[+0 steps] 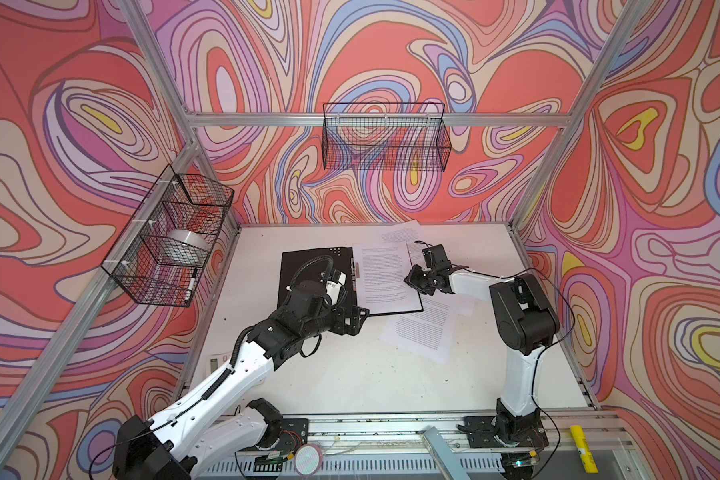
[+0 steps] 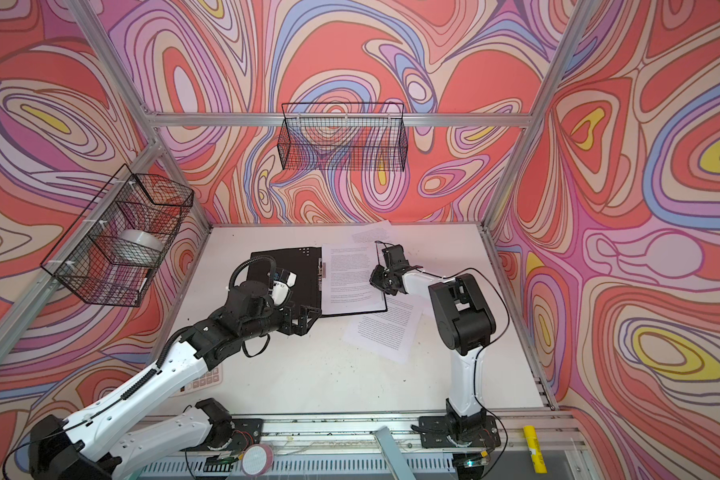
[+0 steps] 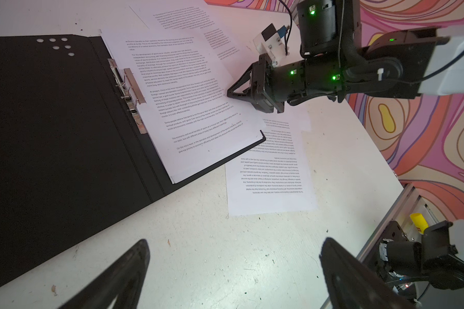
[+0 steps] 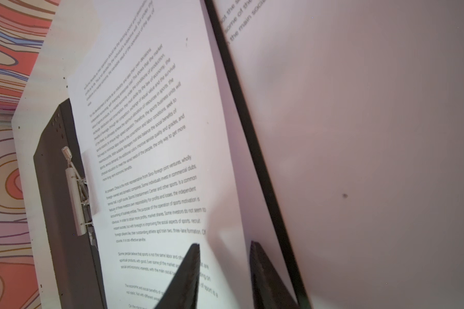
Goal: Put the files into the folder
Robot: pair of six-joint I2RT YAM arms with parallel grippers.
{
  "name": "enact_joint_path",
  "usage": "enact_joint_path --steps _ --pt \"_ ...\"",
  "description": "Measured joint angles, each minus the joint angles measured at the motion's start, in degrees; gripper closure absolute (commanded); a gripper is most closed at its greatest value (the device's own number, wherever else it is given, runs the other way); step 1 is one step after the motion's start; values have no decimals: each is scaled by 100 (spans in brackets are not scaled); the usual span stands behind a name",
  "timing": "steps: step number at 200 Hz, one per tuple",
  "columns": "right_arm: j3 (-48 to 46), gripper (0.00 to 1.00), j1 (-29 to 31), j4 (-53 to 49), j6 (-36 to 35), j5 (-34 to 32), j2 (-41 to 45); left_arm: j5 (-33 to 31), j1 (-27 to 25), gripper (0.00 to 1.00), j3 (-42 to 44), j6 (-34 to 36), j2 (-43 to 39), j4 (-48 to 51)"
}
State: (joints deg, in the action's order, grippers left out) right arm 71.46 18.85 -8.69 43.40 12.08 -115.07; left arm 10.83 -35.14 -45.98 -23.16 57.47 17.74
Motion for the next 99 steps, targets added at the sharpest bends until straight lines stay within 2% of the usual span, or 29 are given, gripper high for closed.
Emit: enact_joint_path --steps 17,41,53,69,99 --pt "28 49 4 -52 -57 -46 0 15 0 0 0 -26 0 0" --pt "186 20 20 -264 -79 -273 31 57 52 0 -57 -151 85 39" --pt "284 10 37 -463 -177 -444 55 98 107 0 -144 -227 192 61" --pt "365 2 31 -754 -295 -699 144 160 199 0 -223 -328 297 87" --pt "365 2 -142 -1296 -619 -968 769 280 304 0 -227 -468 304 118"
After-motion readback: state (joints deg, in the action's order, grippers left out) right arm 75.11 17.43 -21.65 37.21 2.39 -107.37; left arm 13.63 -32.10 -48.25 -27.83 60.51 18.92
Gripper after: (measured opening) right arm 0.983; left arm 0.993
